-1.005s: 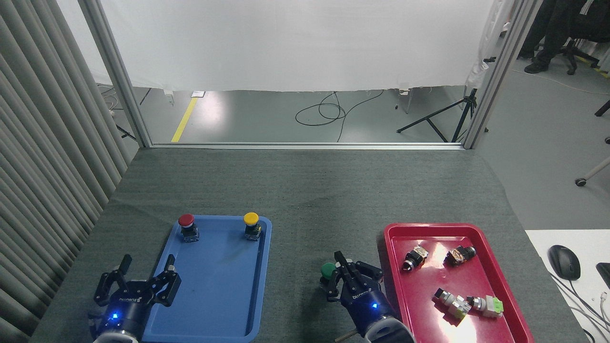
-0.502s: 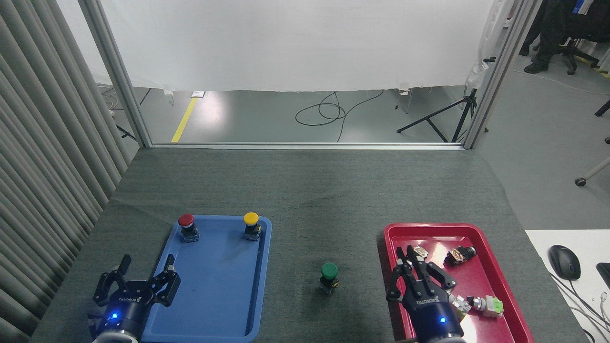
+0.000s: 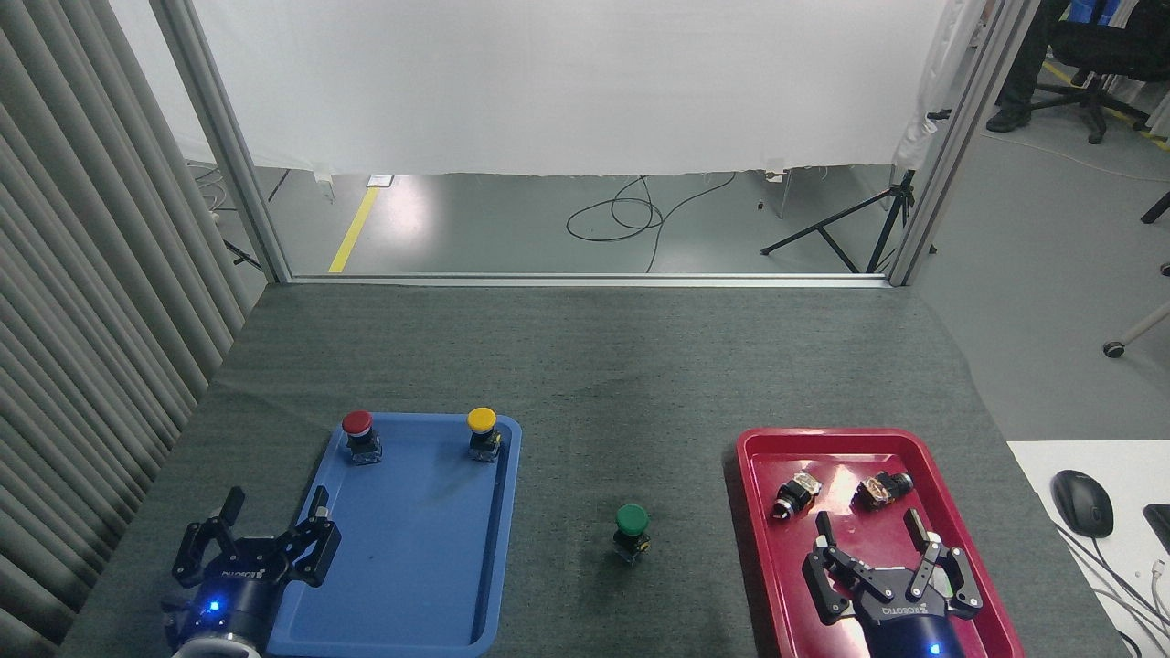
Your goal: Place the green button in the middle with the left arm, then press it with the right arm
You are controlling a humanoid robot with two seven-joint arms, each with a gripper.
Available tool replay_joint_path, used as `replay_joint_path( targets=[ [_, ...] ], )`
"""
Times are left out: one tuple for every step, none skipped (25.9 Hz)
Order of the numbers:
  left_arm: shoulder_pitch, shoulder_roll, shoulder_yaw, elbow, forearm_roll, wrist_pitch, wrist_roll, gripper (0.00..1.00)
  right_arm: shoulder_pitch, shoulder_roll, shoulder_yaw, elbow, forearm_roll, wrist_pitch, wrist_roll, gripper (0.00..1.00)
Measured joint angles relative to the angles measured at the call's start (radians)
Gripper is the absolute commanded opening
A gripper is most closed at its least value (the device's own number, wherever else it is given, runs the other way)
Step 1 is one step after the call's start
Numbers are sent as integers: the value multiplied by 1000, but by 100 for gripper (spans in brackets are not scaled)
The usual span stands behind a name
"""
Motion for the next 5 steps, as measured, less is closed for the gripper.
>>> replay_joint_path(
  targets=[
    [0, 0, 0, 1, 0, 0, 0, 100, 2, -1, -2, -2, 0, 0, 1, 100],
    [0, 1, 0, 1, 0, 0, 0, 100, 5, -2, -4, -3, 0, 0, 2, 100],
    [0, 1, 0, 2, 0, -2, 0, 100, 6, -2, -5, -4, 0, 0, 3, 100],
    [1, 1, 0, 3, 1, -4, 0, 100, 6, -2, -5, -5, -1, 0, 3, 100],
    [1, 2, 0, 3, 1, -7, 0, 100, 7, -3, -6, -6, -1, 0, 3, 100]
  ],
)
